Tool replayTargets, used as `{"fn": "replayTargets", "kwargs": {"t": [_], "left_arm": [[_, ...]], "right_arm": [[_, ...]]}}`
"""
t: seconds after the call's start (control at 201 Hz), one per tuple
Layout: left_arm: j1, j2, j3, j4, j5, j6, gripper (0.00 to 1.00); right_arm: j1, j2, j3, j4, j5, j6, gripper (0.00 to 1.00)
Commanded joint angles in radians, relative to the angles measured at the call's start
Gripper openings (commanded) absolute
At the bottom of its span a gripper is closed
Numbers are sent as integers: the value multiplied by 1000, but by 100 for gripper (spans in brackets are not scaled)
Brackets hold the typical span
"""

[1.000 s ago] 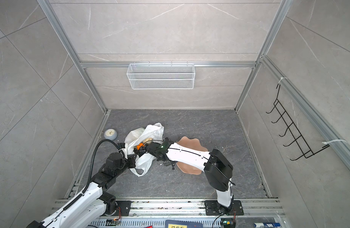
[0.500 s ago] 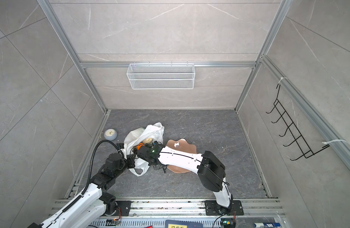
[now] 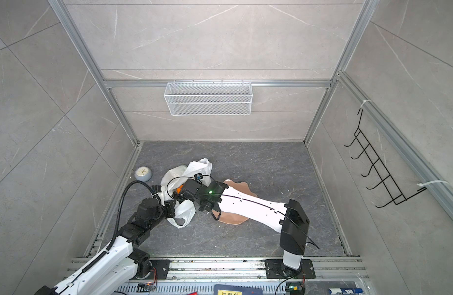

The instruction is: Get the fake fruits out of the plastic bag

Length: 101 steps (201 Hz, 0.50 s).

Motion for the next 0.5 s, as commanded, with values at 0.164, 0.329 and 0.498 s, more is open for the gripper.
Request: {"fn": "replayTargets", "kwargs": {"t": [0.164, 0.329, 0.498], "left_arm": [[-6, -36, -10, -6, 28, -48, 0], [-5, -83, -7, -79, 8, -68, 0], [-6, -118, -20, -105, -14, -86, 0]], "right_arm": [[-60, 351, 397, 105, -203, -140, 44], [-74, 564, 626, 0, -245, -135, 39], [-73, 517, 456, 65, -247, -87, 37]]}}
